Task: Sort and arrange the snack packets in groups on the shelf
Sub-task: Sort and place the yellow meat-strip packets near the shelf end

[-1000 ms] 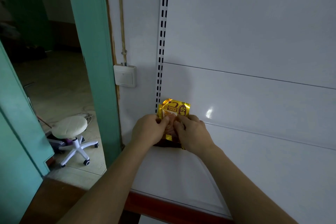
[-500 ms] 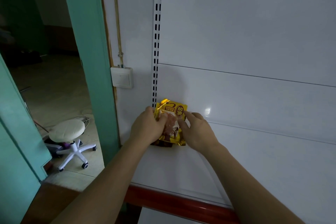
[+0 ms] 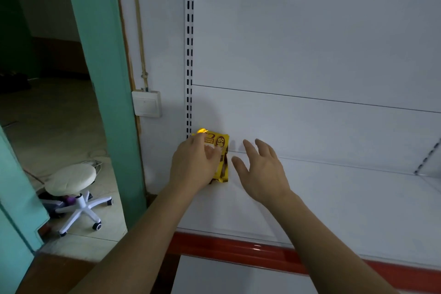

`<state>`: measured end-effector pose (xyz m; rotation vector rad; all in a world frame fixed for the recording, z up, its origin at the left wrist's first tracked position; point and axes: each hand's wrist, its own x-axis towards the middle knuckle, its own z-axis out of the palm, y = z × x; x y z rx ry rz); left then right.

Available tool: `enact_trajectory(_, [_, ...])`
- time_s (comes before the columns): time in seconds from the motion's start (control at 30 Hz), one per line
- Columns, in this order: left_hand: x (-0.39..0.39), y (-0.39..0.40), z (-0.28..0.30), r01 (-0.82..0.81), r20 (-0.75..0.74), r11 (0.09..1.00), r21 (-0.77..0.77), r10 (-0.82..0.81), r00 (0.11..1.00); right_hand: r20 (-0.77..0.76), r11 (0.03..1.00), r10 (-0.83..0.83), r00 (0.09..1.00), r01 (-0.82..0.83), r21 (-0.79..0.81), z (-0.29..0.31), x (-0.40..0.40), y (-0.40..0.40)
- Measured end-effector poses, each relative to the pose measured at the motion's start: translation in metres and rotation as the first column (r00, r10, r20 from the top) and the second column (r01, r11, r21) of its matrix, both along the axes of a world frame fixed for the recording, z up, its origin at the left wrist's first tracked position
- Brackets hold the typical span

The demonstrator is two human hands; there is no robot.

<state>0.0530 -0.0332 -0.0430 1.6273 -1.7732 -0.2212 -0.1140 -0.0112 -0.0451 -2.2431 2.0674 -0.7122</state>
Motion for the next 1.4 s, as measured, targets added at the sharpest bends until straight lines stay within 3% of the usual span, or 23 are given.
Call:
enact_trajectory(0.1, [-0.031,0.012,0.007,0.105,0.084,0.991,-0.080,-0.098,0.992,-0.131,0.996,-0.089,0.987,0.084,-0.044,0.000,-0.022,0.019])
enact_trajectory(0.2, [-0.072,0.025,0.011,0.192,0.131,0.979,-0.065,-0.182,0.975,-0.190,0.985,-0.172,0.967,0.164,-0.053,0.000,-0.055,0.041])
enact_trajectory(0.7, [-0.363,0.088,0.017,0.509,0.190,0.860,-0.025,-0.496,0.847,-0.101,0.868,-0.497,0.862,0.494,-0.051,-0.002,-0.344,0.145])
enact_trajectory(1.0, [-0.543,0.099,0.005,0.559,0.001,0.803,0.208,-0.571,0.821,0.039,0.793,-0.607,0.794,0.602,0.087,-0.011,-0.550,0.146])
enact_trajectory(1.3, [-0.613,0.077,-0.016,0.543,-0.197,0.754,0.371,-0.507,0.839,0.056,0.752,-0.647,0.761,0.623,0.217,-0.015,-0.610,0.101])
enact_trajectory(1.4, [-0.622,0.068,-0.016,0.528,-0.238,0.756,0.388,-0.471,0.849,0.160,0.791,-0.611,0.775,0.601,0.114,-0.023,-0.624,0.091])
